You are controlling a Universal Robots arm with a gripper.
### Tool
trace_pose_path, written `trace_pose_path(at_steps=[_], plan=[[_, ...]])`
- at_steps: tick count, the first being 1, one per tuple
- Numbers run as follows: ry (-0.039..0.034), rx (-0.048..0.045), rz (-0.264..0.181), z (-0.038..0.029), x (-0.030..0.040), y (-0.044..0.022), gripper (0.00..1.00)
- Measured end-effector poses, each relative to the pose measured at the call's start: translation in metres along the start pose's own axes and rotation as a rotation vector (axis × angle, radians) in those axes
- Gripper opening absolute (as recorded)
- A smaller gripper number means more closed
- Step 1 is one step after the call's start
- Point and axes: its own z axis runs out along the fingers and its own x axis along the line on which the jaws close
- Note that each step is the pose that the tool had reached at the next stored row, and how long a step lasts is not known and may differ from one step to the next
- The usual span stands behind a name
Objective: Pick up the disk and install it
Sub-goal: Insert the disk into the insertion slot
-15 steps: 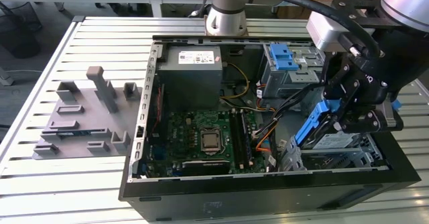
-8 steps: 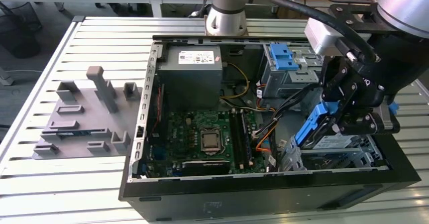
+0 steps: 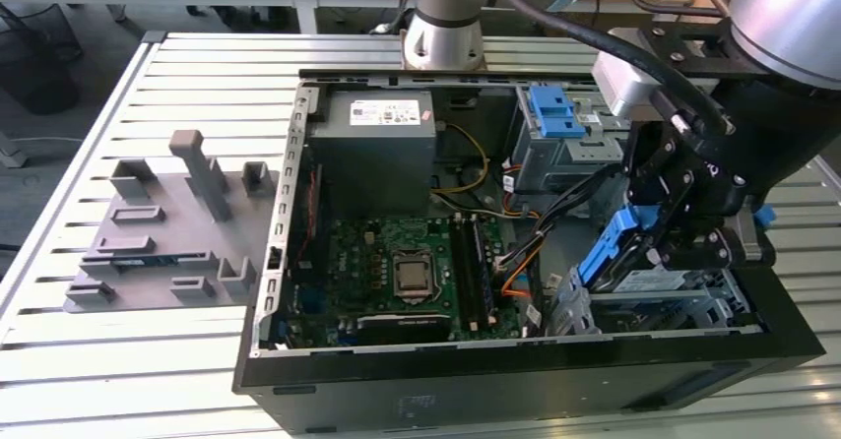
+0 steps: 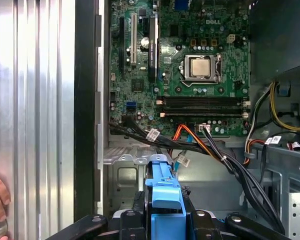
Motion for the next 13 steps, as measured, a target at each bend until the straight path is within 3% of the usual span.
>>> trace_pose_path(at_steps=[13], plan=[[0.0,0.0,0.0,0.0101,0.0003,-0.0002,0.36]])
